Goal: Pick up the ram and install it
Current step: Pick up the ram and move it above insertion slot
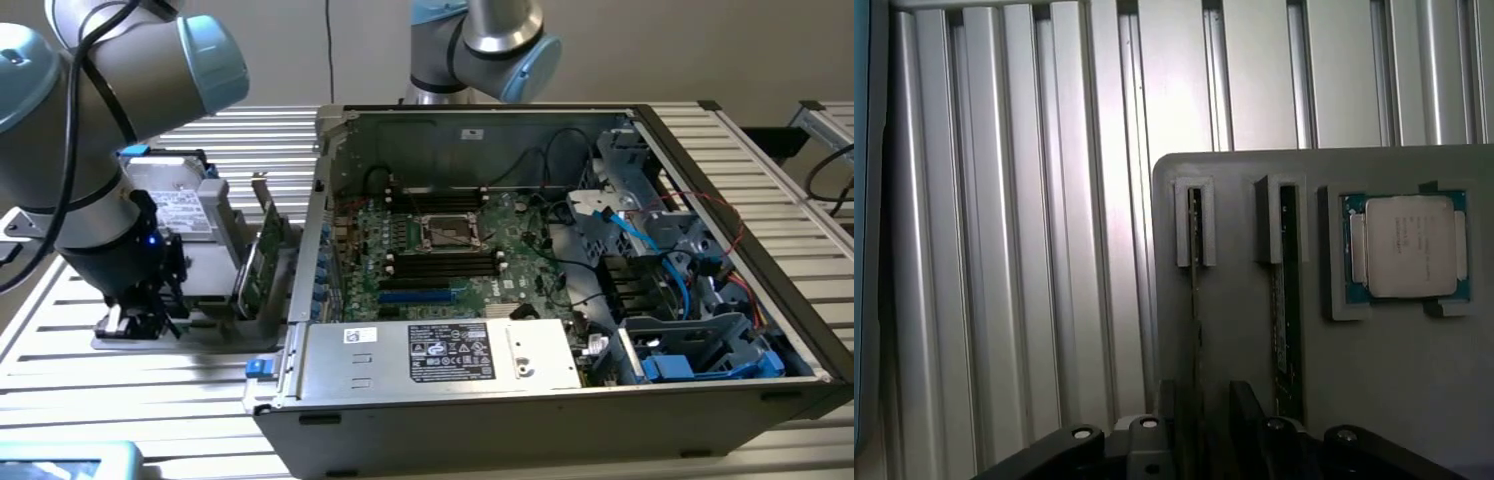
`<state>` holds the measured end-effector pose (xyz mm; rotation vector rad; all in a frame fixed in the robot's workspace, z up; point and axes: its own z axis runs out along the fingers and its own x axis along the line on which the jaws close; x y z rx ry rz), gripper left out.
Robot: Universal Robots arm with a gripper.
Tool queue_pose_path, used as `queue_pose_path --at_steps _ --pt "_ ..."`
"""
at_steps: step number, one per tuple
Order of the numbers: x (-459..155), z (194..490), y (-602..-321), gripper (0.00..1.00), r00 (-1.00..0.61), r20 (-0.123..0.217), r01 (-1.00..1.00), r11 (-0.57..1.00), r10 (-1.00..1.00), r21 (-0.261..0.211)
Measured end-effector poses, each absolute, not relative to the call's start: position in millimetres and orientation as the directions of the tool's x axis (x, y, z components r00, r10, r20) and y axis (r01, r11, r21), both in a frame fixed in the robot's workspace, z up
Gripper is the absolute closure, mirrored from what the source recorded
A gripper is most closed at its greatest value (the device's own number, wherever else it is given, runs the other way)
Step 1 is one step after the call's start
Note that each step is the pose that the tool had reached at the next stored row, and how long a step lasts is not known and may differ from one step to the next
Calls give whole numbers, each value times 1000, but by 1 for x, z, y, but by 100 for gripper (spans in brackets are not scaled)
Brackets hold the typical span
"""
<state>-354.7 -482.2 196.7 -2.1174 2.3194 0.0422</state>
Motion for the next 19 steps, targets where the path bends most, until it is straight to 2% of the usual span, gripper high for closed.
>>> queue_pose_path --at_steps 1,3,4,6,19 --pt "-355 197 -482 66 -90 -19 -996 90 -996 19" --pt "-355 197 -482 78 -90 -19 -996 90 -996 19" --pt "-355 197 -482 78 -90 -19 -996 90 -996 19" --pt "-356 201 -483 86 -90 -19 -996 90 -996 19" --pt "-358 260 -487 86 -88 -19 -996 88 -996 19"
